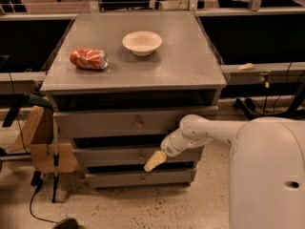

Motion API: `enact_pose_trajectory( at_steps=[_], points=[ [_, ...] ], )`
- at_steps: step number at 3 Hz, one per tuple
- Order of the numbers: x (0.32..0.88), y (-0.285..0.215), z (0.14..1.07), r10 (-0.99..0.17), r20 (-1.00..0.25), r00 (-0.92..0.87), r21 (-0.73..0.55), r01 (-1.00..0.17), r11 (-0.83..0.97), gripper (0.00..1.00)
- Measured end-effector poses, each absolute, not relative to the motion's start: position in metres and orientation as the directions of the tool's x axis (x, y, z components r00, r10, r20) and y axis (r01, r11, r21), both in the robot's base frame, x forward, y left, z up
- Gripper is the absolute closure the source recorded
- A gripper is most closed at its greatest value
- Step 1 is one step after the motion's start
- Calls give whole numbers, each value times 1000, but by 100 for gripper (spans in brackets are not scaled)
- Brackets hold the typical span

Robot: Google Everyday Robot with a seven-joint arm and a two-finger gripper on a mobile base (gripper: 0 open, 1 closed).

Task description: Open middle drawer

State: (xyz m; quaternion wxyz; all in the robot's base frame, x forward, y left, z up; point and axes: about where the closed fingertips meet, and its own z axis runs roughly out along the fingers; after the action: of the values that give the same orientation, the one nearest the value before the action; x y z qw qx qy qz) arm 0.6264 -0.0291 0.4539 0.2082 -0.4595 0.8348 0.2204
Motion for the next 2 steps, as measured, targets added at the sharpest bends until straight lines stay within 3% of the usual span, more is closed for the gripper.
enact_pose_trajectory(
  at_steps=[2],
  points=[
    [625, -37, 445, -663, -558, -499, 147, -846, 513, 0]
  ],
)
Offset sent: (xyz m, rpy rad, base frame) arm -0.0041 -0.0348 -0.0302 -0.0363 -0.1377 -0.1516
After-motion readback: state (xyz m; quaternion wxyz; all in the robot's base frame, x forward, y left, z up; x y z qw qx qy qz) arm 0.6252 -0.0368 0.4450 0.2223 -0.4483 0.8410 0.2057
